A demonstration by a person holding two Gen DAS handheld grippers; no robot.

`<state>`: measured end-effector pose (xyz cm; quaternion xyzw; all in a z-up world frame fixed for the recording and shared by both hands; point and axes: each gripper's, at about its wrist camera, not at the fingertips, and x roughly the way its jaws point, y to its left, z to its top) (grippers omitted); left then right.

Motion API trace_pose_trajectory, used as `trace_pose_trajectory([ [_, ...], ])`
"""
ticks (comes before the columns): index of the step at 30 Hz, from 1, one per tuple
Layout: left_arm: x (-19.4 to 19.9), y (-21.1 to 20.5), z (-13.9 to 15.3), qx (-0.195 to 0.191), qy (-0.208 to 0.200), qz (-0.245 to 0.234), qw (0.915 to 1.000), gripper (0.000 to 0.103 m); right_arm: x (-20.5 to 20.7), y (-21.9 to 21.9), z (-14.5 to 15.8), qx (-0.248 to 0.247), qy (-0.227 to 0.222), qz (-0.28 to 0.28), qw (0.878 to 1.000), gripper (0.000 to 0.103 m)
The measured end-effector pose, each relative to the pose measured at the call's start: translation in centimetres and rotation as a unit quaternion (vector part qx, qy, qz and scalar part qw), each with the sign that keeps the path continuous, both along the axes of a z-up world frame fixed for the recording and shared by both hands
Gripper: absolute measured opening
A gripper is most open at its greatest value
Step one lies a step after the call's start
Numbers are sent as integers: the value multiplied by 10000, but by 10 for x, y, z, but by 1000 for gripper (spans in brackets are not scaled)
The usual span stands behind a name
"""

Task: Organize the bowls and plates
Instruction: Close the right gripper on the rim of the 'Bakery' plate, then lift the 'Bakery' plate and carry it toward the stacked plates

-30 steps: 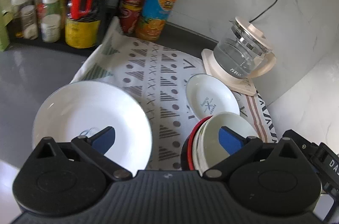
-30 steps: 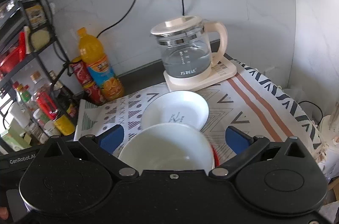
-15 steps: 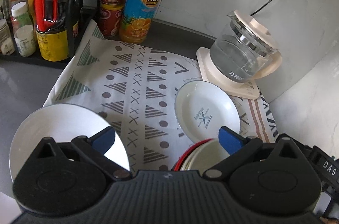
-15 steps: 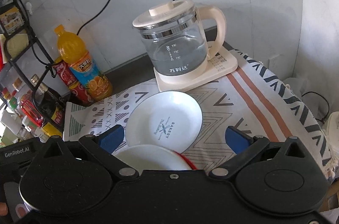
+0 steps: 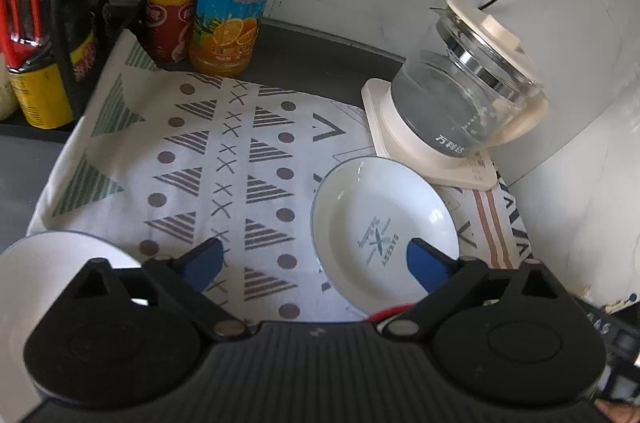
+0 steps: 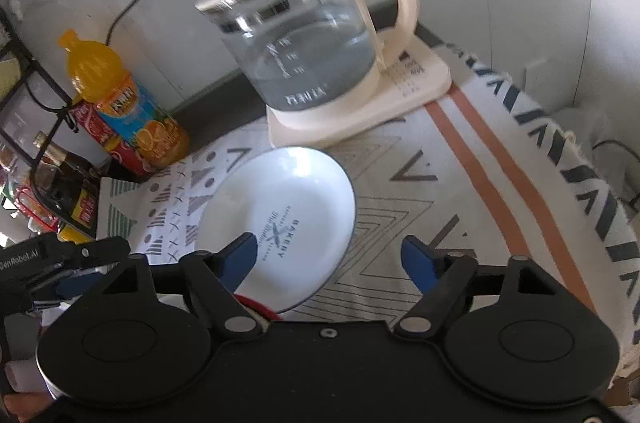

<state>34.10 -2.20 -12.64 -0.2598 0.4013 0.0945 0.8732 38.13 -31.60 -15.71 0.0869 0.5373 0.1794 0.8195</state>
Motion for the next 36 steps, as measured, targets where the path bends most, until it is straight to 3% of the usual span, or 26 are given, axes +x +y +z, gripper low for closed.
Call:
trace_pose_trajectory([
  [3,12,2,-9,-73,109,-47,9999,86,9,-4,-15,-15,146,67,9999,69],
  [8,29,5,-29,-382,360,37,9986,56,22,-5,-34,25,352,259,9990,56],
  [14,45,9,-49,-592,510,61,9969,35,34,4,-56,80,634,489,9968,38],
  [25,64,12,-78,-956,857,-38,9917,14,48,16,-77,92,870,682,9938,18],
  [32,80,15,-86,-1158,1019,-192,9878,10,53,14,-80,116,940,810,9922,13],
  [36,81,15,-85,-1194,989,-191,9877,9,52,13,-70,248,607,800,9946,10],
])
